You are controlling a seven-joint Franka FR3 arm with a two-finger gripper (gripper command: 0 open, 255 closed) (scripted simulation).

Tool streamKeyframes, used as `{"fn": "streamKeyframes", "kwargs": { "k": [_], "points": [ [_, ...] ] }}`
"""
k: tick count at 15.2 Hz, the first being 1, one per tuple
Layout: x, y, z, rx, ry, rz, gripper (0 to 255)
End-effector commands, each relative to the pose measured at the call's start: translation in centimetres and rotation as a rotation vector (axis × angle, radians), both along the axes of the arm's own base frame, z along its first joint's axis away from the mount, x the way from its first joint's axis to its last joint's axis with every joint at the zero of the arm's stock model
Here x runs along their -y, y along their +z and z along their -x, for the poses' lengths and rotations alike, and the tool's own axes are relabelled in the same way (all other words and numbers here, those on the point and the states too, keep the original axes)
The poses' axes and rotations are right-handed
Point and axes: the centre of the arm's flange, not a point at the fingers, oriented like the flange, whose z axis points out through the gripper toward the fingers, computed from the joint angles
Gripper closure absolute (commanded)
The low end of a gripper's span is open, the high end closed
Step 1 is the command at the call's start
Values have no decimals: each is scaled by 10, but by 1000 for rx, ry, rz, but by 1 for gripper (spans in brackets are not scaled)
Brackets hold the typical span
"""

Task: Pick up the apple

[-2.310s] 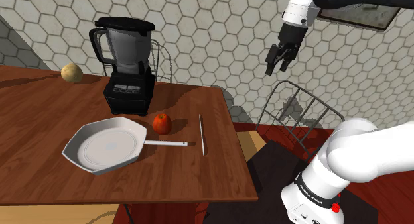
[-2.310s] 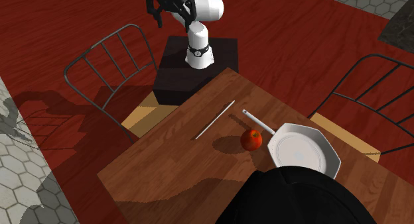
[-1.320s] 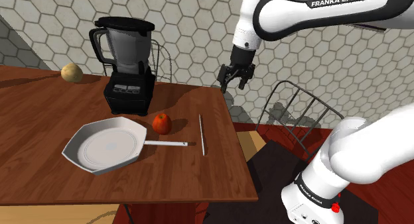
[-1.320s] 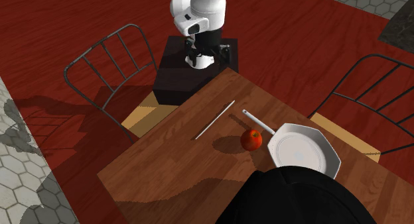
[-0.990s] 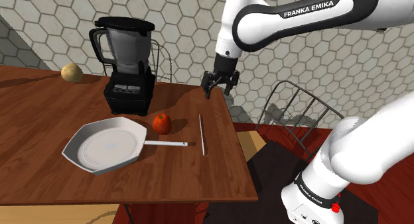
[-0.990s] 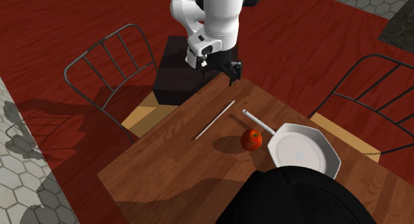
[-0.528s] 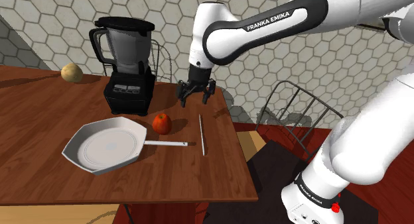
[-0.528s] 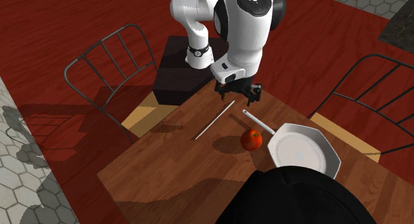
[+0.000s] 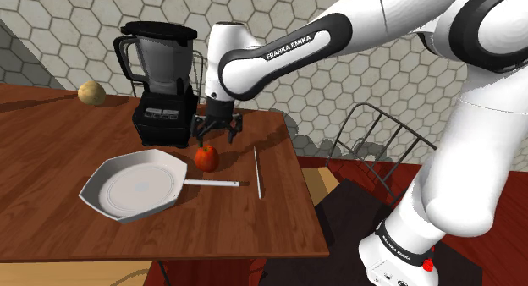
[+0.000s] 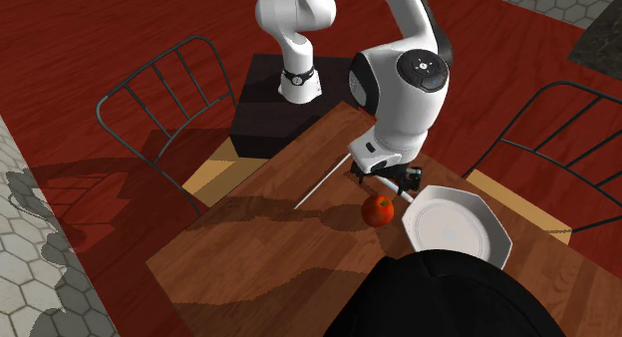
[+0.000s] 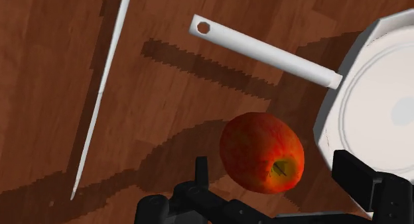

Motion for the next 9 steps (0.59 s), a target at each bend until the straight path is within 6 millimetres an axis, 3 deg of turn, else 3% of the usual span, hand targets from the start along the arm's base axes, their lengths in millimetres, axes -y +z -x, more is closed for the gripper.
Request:
{"fn": "streamKeyframes", "kwargs": {
  "k": [1, 9],
  "points": [
    [-13, -10, -12, 0, -9, -6, 0],
    [-13, -50, -12, 0, -9, -6, 0]
  ]
}}
